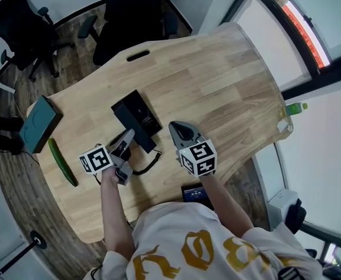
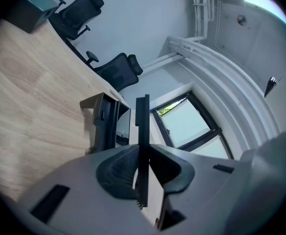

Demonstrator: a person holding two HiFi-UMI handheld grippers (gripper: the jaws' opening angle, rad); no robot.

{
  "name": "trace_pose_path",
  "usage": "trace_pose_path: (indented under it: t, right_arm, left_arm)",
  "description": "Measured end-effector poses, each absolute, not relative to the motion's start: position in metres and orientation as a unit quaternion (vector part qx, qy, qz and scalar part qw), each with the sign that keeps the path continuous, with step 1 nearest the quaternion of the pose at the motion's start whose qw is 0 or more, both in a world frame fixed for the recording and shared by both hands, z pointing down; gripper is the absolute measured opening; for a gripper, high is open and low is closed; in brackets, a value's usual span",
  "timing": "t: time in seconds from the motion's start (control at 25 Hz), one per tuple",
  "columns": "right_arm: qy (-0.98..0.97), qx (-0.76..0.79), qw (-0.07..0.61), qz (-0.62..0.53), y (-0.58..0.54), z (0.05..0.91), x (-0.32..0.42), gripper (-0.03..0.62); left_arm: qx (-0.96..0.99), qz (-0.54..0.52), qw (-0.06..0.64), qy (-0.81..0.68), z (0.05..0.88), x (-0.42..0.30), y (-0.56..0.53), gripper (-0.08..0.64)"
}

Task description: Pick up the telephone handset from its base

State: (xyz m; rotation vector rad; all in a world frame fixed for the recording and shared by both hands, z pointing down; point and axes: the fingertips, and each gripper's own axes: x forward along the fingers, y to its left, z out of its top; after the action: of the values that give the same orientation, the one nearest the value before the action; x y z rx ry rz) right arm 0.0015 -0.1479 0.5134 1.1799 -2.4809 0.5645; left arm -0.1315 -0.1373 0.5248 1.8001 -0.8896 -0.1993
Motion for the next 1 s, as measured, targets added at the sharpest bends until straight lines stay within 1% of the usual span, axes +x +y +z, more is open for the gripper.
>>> trace_pose_path:
  t: [0.52,1.0]
  right_arm:
    - [-0.879,0.424,0.128,0.176,-0.124,0.478,0.002,0.006]
    - [-0.885,0.424,0.116,0.15,-0.098,0.454,0.007,0.006]
  left_arm:
    - [0.785,-0.085,0.497,-0.36,0.482,-0.121,-0.105,0.072]
    - [0.807,-0.079,0.464,-0.356,0.457,-0.122,-0.066,0.072]
